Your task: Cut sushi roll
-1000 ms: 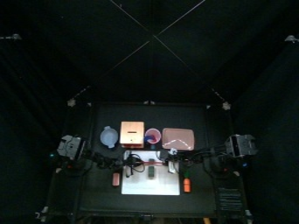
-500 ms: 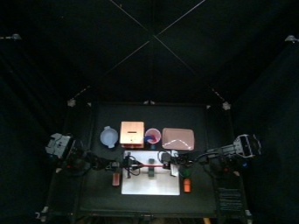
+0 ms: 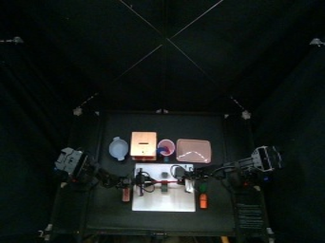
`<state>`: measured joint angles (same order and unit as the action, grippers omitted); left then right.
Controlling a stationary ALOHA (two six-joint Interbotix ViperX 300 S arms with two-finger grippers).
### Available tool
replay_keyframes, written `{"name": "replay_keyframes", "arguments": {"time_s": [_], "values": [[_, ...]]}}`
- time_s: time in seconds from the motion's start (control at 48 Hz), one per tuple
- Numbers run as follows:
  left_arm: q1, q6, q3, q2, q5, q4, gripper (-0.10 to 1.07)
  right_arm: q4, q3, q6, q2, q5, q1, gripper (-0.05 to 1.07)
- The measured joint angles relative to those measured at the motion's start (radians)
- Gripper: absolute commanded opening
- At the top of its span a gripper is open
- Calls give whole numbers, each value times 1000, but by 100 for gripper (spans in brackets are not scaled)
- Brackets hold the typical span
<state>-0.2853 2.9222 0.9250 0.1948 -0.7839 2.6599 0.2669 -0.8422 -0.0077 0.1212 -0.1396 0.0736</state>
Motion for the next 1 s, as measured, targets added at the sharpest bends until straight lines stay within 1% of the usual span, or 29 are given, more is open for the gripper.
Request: {"name": "replay_keyframes", "arguments": {"time_s": [0.292, 0.646, 0.854, 1.0], "values": [[-28, 0, -3, 12, 3, -38, 52, 6, 2, 0, -9, 0, 6, 28], [-26, -2, -9, 31, 34, -48, 52, 3, 8, 31, -46, 12, 20, 28], [-28, -2, -20, 89, 35, -72, 52, 3, 8, 34, -97, 44, 21, 28], [-29, 0, -37, 120, 28, -84, 52, 6, 8, 34, -135, 46, 32, 28]]}}
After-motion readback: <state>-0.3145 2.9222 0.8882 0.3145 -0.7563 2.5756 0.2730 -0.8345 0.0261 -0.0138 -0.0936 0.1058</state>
